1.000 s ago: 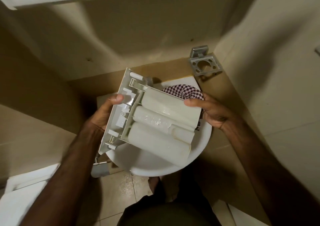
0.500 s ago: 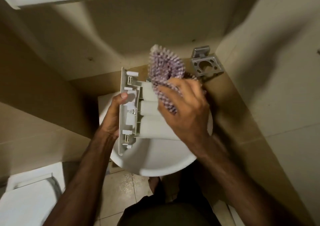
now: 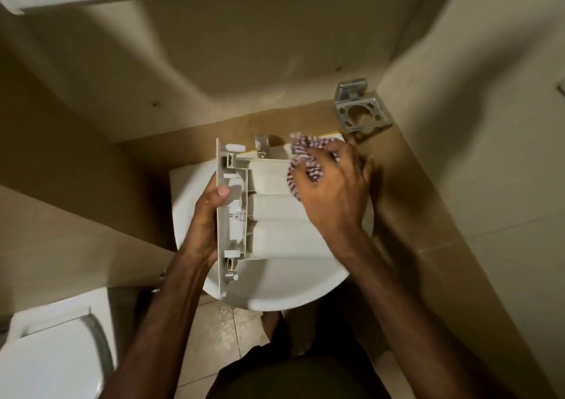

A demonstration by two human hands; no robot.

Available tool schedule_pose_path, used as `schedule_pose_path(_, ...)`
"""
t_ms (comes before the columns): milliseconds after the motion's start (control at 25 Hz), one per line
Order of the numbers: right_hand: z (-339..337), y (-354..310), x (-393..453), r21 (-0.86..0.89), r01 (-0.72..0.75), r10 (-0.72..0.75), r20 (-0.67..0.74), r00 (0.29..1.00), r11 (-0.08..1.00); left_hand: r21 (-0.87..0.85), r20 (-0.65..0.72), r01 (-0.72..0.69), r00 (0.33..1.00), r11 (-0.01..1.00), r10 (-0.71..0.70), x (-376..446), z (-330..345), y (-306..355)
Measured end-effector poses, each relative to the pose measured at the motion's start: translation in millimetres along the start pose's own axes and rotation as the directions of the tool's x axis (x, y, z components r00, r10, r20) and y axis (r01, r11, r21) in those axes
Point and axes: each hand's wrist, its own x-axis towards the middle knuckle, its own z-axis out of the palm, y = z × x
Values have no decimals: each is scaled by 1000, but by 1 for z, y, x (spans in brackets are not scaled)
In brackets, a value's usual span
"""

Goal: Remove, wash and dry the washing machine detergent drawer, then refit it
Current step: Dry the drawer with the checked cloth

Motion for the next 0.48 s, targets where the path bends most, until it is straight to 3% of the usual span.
schedule_pose_path(80,3,-2,5,83,-38,40,-20,999,996,-8,-30,-9,1000,1000,9,-2,0,0)
schedule_pose_path(160,6,-11,-6,108,169,-168,-18,986,980,-20,-62,-24,998,1000,22,-1,-6,0)
schedule_pose_path(240,4,-11,-7,184,393,-408,52,912,901,-11,-32,-43,999,999,42,-1,-5,3)
schedule_pose_path(280,2,-6,-1,210,438,-466,111,878,874,17,-41,-37,998,999,37,-2,-5,1)
schedule_pose_path(320,-1,-1,10,215,410,-450,192,872,886,55,-46,-39,998,998,41,0,-4,2)
schedule_pose_path(440,-5,9,50,103,130,-162,437,885,986,121,-12,-42,999,992,43,0,5,3)
schedule_pose_path(480,-3,5,54,112,131,-169,474,864,985,123,10,-9,1000,992,8,0,8,3)
